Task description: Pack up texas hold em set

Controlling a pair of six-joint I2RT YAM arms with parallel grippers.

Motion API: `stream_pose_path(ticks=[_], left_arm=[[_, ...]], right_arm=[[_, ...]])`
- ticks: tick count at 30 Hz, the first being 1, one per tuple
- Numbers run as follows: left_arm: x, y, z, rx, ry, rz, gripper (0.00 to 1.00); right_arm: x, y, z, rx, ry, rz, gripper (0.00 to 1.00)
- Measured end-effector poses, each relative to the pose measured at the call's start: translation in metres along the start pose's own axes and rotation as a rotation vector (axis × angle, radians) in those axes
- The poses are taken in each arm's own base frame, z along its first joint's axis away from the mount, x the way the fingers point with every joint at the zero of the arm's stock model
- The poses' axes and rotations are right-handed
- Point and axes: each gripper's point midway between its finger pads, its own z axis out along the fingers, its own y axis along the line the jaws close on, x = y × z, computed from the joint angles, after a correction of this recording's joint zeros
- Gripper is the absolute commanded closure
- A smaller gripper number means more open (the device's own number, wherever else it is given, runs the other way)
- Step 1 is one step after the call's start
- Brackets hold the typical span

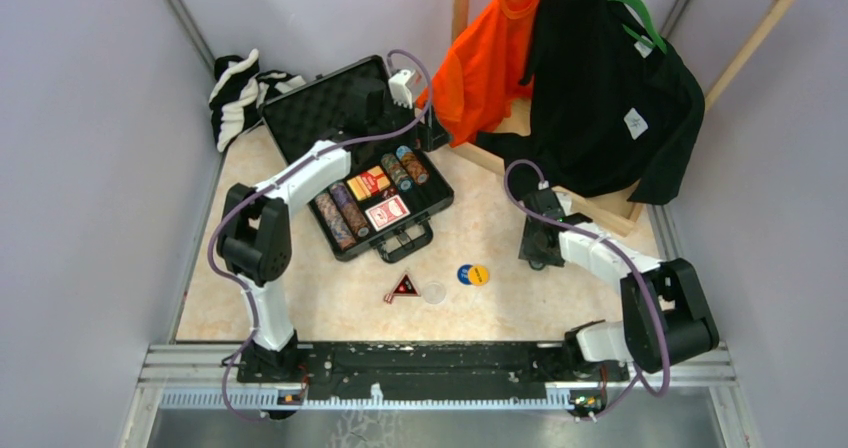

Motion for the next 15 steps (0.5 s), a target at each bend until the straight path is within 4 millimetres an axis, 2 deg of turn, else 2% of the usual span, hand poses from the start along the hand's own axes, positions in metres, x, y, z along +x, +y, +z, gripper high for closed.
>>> stream_pose_path(ticks=[4, 7, 9, 12, 15], left_arm=[[0.001, -0.001, 0.001, 0.011, 0.001, -0.012, 0.0], [0.003, -0.001, 0.002, 0.02, 0.007, -0.024, 0.0], [0.005, -0.002, 0.004, 0.026, 0.011, -0.033, 0.0], [0.008, -0.001, 0.006, 0.033, 0.017, -0.045, 0.0], [0.012, -0.002, 0.006, 0.039, 0.024, -0.058, 0.0]], right_arm=[[0.001, 0.002, 0.0, -0.002, 0.0, 0.001, 0.52], [0.002, 0.002, -0.001, -0.001, 0.002, -0.005, 0.43], [0.003, 0.003, -0.002, -0.001, 0.003, -0.009, 0.41], [0.007, 0.006, -0.004, -0.007, 0.009, -0.026, 0.43], [0.012, 0.007, -0.006, -0.01, 0.016, -0.035, 0.5]])
